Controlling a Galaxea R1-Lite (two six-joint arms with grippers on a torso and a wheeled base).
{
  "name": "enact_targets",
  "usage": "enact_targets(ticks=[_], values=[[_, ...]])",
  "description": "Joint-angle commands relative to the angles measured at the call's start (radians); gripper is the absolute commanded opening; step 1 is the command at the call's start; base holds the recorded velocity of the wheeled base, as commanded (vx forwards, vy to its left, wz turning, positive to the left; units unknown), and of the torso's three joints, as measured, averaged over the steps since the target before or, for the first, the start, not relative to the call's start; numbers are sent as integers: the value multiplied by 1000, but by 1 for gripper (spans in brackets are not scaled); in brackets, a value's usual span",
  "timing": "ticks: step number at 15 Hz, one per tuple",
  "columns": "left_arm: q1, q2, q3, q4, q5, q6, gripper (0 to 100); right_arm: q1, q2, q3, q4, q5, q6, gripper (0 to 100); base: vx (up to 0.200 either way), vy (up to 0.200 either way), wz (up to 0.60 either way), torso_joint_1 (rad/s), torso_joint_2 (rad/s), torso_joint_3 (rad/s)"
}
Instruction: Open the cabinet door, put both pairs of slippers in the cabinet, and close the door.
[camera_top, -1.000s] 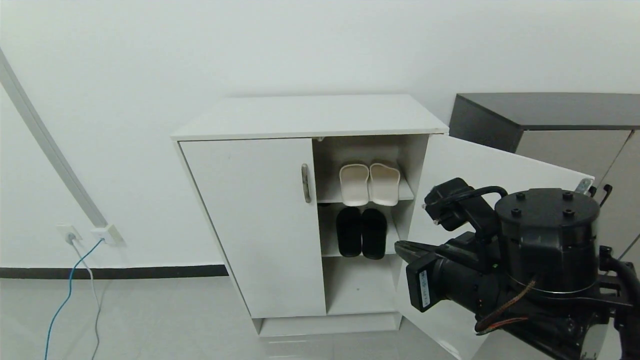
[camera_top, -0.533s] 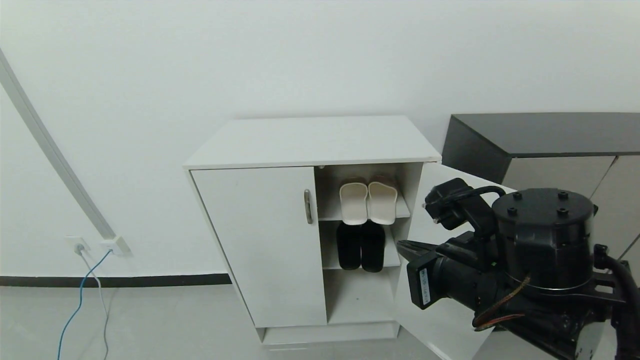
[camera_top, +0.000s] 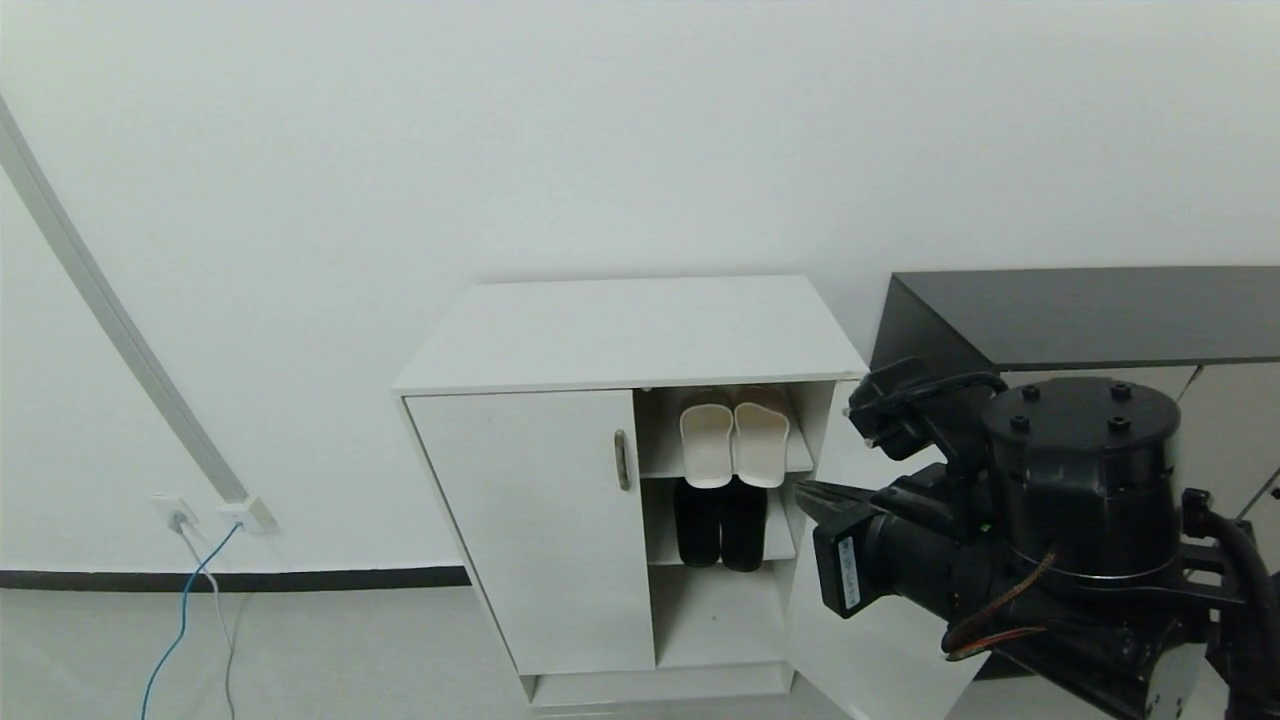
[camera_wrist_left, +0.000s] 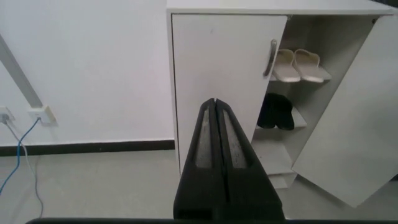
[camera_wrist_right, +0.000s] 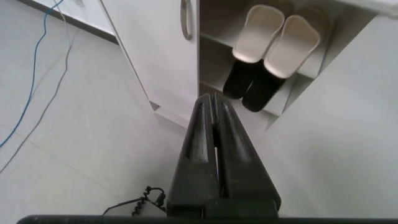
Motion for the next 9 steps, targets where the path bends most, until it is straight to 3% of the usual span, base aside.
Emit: enact_targets(ticks=[1, 5, 9], values=[[0, 1, 0, 0, 0, 0, 0, 1, 2, 3, 0, 0, 2, 0, 0, 0, 0, 261, -583, -339], [0, -1, 0, 0, 0, 0, 0, -2, 6, 11, -2, 0, -1, 0, 0, 0, 0, 264, -585, -323], [0, -1, 0, 0, 0, 0, 0, -8, 8, 12, 0, 0, -1, 0, 0, 0, 0, 184, -406, -228]])
